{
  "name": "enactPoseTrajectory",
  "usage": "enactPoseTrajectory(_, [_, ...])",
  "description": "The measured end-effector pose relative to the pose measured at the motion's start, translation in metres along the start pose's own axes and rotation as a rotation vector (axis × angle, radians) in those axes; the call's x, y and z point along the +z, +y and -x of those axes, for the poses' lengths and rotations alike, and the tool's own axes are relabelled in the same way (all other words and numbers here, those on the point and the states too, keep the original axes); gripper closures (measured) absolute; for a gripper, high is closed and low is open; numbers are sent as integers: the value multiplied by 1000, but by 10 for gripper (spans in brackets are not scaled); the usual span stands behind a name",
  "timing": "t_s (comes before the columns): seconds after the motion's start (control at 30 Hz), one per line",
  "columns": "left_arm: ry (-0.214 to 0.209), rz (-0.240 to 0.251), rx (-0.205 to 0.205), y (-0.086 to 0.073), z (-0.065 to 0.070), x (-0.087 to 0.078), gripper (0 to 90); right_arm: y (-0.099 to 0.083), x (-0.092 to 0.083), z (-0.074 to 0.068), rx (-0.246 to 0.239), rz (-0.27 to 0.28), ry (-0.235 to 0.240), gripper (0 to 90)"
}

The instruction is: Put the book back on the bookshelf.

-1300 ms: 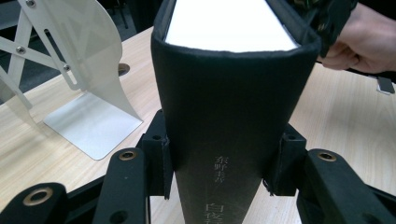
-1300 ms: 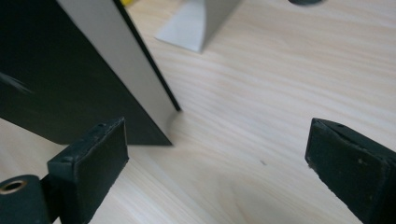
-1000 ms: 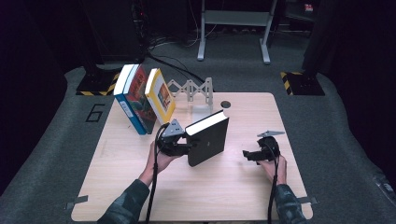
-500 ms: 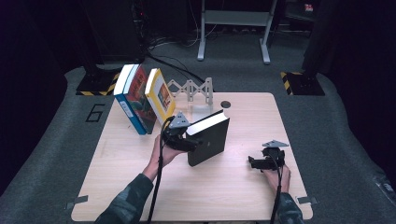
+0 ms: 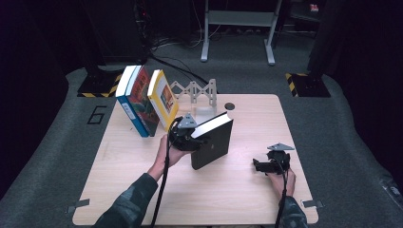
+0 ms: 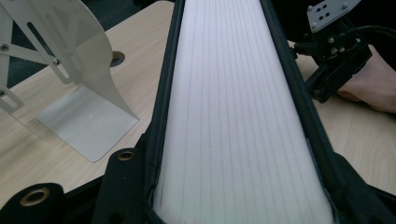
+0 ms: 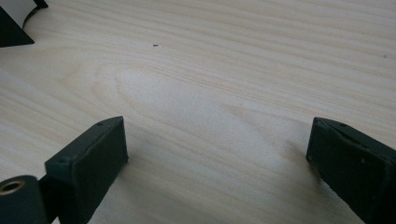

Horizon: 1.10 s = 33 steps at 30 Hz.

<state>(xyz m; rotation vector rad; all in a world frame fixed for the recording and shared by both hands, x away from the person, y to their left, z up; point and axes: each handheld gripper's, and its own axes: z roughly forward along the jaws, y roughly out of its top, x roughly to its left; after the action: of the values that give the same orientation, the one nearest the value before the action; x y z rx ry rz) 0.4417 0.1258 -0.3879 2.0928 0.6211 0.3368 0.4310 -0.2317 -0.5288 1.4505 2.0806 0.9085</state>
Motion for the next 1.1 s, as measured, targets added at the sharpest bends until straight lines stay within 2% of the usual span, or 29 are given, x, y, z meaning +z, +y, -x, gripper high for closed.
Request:
enactPoseTrajectory(0.17, [-1,-13,-1,1,-1,-1,529,0,0,0,0,0,-1,44])
enactPoseTrajectory(0.23, [8,-4,-2,0,0,0,531,0,0,0,0,1,-1,45])
enactPoseTrajectory(0.37, [-3,-16,-1,1,-1,-1,533,0,0,0,2,2,-4,48])
enactPoseTrajectory(0.7, [11,-8,7,1,4,-1,541,0,0,0,4,6,-4,58])
enactPoseTrajectory(0.83, [23,-6,7,2,5,-2,542,0,0,0,5,7,-5,61])
enactPoseTrajectory(0.87, [24,-14,21,3,4,-3,543,0,0,1,4,7,-5,61])
enactPoseTrajectory(0.9, [38,3,10,3,6,-2,543,0,0,1,4,7,-5,62])
enactPoseTrajectory(0.93, [37,-6,23,4,6,-3,544,0,0,1,3,7,-5,63])
enactPoseTrajectory(1.1, [56,-8,8,5,4,-6,546,0,0,1,3,8,-4,65])
